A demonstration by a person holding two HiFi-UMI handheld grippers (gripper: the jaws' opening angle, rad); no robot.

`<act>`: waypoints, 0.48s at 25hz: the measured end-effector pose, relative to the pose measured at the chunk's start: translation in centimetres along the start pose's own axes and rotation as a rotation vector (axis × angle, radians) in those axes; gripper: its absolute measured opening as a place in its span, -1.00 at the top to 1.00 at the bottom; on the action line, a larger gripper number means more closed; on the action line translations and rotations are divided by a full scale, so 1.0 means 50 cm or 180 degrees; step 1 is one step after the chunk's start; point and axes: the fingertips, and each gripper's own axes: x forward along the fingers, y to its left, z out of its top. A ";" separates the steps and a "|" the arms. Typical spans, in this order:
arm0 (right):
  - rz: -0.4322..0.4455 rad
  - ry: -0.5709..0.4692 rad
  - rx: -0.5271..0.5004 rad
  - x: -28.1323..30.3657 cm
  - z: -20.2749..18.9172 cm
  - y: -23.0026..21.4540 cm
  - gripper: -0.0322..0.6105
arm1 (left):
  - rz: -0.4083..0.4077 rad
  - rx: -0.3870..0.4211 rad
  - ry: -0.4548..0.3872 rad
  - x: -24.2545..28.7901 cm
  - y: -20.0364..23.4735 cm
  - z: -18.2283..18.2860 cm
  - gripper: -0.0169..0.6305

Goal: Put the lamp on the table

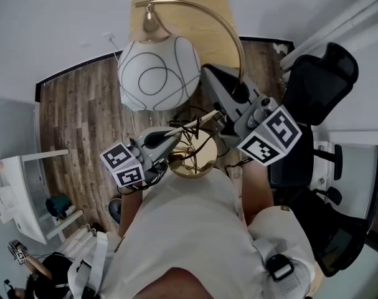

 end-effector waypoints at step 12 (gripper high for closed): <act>-0.0157 -0.0020 0.0002 0.102 0.001 -0.105 0.89 | -0.0109 0.0003 0.0101 0.028 0.126 0.075 0.95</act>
